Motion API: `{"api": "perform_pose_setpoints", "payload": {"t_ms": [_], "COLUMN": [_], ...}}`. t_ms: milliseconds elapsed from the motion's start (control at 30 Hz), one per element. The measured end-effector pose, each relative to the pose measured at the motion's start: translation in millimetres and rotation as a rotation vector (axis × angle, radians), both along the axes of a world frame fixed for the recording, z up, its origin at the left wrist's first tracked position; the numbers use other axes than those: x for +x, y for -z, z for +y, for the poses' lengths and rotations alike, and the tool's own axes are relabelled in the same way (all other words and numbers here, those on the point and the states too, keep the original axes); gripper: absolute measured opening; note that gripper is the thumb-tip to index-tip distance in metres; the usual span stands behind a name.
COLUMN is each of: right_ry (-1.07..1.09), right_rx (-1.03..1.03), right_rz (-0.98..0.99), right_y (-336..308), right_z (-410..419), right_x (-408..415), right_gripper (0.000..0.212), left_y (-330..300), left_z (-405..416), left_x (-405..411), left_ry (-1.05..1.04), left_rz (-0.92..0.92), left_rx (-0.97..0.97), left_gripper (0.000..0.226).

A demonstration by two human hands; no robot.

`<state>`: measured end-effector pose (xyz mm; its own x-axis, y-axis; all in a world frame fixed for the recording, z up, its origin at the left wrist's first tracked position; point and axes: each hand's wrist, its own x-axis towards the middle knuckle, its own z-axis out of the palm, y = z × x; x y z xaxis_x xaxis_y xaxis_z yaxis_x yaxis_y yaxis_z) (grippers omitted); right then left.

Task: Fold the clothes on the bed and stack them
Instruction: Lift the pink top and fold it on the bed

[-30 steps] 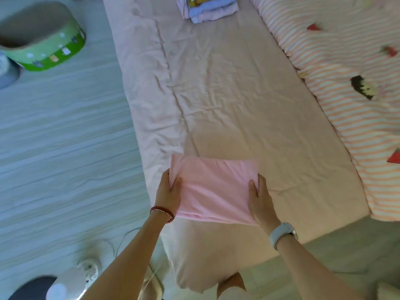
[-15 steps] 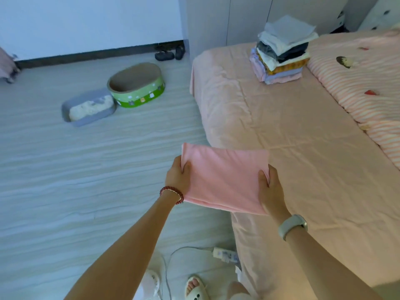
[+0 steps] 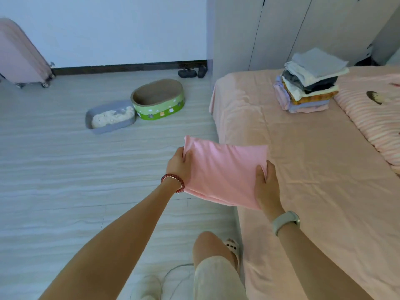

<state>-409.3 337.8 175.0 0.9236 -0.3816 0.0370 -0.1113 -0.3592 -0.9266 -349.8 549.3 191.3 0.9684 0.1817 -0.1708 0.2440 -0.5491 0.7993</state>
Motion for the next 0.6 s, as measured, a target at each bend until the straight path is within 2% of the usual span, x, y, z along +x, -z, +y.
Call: {"api": "perform_pose_setpoints", "payload": {"t_ms": [67,200,367,467,600], "right_ry": [-0.014,-0.041,0.043,0.1,0.182], "right_rx": [-0.042,0.003,0.026,0.052,0.079], "right_rz": [-0.024,-0.002,-0.032,-0.033,-0.025], "right_y": [0,-4,-19,-34,-39], "right_z": [0,-13,-63,-99,-138], "right_x": [32,119,252,311,369], "right_gripper": [0.037,0.034,0.038,0.04,0.046], "left_y": [-3,-7,-18,-30,-49], "left_z": [-2,-19,-76,-117,-155], "left_x": [31,118,256,324,401], "left_ry": [-0.007,0.01,0.038,0.06,0.147], "left_rz": [-0.018,-0.052,-0.087,-0.082,-0.111], "left_rx": [0.016,0.043,0.002,-0.055,-0.011], "left_gripper": [0.029,0.028,0.028,0.024,0.018]}}
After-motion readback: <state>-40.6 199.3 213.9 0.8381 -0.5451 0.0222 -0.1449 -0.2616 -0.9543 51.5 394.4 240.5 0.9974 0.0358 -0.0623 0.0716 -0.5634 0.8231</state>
